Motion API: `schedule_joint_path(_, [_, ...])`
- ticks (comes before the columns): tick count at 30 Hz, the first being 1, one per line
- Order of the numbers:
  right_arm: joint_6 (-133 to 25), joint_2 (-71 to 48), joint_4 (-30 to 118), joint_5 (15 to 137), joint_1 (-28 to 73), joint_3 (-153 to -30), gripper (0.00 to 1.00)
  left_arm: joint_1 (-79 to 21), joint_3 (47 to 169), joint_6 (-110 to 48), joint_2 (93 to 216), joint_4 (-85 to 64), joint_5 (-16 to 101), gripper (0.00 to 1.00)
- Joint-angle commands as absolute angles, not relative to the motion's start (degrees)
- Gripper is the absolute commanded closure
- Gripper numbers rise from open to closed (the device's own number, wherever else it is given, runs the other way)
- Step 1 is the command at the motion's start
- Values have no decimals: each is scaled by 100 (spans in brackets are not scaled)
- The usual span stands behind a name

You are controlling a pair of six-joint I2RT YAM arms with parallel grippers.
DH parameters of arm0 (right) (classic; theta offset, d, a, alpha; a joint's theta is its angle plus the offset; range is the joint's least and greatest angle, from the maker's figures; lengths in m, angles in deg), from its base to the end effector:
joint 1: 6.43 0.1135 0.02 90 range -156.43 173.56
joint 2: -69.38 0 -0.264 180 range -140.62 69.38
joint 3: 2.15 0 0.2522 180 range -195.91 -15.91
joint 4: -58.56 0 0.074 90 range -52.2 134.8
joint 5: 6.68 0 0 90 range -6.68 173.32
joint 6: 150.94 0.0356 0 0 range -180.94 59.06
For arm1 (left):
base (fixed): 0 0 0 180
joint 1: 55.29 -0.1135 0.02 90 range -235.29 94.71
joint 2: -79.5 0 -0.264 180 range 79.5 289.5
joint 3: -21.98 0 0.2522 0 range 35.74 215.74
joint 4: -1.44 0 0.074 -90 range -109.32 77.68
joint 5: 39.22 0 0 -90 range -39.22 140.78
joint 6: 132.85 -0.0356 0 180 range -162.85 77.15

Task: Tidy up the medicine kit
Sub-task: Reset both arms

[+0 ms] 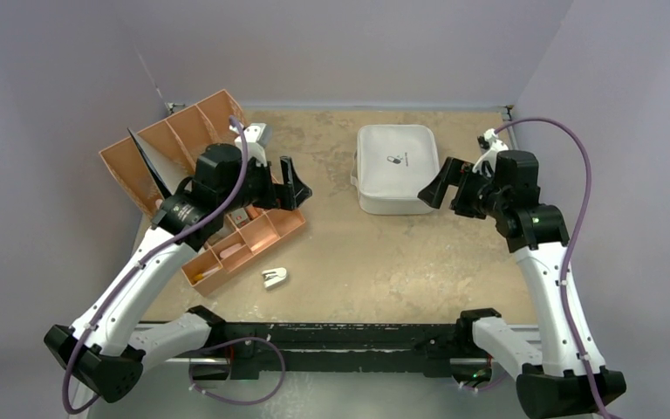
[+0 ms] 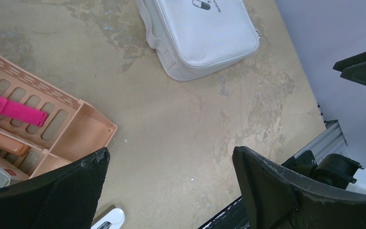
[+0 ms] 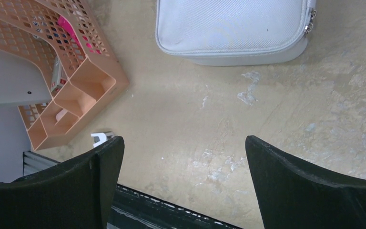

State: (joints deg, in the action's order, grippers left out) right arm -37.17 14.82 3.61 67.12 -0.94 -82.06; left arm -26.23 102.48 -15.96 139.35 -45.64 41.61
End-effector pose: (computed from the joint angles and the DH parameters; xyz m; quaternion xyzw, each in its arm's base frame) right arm 0.1871 0.0280 0.3831 0.0659 0.8560 0.2436 0.4511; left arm 0.1905 -0.1124 0.3821 0.0581 0.8464 -0.3063 0.4318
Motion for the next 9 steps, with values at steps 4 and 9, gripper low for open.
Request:
schedule_joint_path(4, [-3649,1618,407,6750,-107,-8198,1,-2633,10289,-1556,13935,-4387,4161,0])
schedule_joint_path(9, [-3648,1709,485,6878,-107,-8174,1,-2629,10287,-1583,13940,-4355,4249,0])
